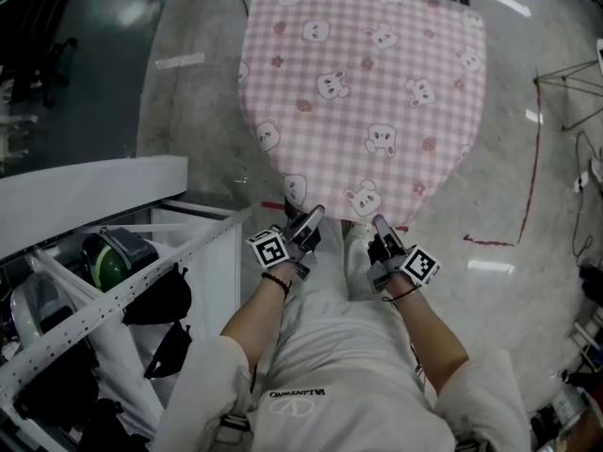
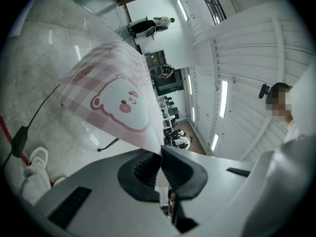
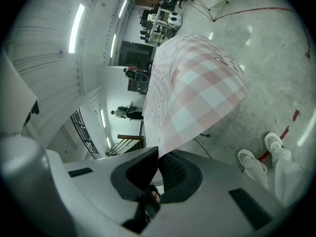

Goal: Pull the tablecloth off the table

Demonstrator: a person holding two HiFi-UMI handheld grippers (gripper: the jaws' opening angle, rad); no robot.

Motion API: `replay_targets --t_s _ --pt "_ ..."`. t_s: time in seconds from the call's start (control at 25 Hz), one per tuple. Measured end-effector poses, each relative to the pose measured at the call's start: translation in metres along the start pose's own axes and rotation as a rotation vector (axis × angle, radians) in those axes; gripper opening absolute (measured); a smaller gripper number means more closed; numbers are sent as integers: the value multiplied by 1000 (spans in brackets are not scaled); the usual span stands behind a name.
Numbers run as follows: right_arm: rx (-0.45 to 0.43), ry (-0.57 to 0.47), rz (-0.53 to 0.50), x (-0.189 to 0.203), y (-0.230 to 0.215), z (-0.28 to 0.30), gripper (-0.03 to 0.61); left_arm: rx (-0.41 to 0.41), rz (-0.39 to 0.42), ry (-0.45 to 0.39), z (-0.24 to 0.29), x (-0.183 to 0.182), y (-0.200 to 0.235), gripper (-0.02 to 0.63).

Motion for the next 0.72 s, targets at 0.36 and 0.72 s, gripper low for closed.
replay_targets --t_s 0.36,0.72 --pt "-57 66 -72 -13 51 -12 11 -4 51 -6 -7 -12 -43 2" --pt "-78 67 -120 -14 68 -25 11 -1 62 -16 -10 -12 -71 3"
Point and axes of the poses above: the fingertips, and each gripper's own axes: z forward along the fingers, y to its left, x out of its underside, the point moved 10 cm from there along -z, backward along the fingers, and after that the axes turned 11 degrees about y, right-handed, at the moved point
